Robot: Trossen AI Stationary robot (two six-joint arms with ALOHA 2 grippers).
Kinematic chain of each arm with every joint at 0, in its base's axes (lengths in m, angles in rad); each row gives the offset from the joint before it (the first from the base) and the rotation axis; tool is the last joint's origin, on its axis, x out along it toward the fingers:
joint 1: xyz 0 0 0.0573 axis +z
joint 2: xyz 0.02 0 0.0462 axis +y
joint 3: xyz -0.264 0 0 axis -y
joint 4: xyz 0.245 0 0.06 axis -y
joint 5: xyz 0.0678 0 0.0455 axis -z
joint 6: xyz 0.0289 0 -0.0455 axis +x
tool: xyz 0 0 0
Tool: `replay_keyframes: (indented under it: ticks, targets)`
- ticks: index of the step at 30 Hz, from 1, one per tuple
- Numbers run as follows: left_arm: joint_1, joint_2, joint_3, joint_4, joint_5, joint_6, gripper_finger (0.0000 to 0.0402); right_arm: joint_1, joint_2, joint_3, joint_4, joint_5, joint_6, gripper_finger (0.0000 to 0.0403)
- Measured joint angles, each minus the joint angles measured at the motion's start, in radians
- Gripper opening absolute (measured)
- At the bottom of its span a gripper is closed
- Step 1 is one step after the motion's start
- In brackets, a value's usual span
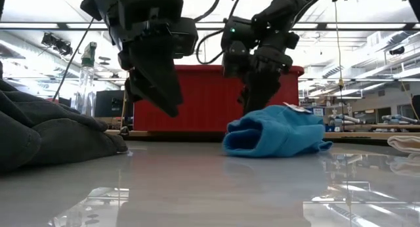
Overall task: Fold laundry
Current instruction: Fold the blue shorts
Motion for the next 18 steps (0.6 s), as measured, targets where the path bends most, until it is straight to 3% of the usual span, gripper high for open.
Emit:
replay_keyframes:
  ticks: [6, 12, 18]
  targets:
    - [0.015, 0.0, 0.0, -0.001, -0.011, 0.0, 0.0156, 0.008, -0.047, 0.001, -0.122, 0.05, 0.008, 0.0024]
    - [0.056, 0.0, 0.0, 0.0, -0.011, 0.033, 0.0156, 0.039, -0.253, 0.001, -0.18, 0.266, 0.076, 0.0006]
    - [0.134, -0.011, 0.005, -0.025, -0.01, 0.113, 0.0156, 0.082, -0.505, 0.002, -0.178, 0.644, 0.088, 0.0004]
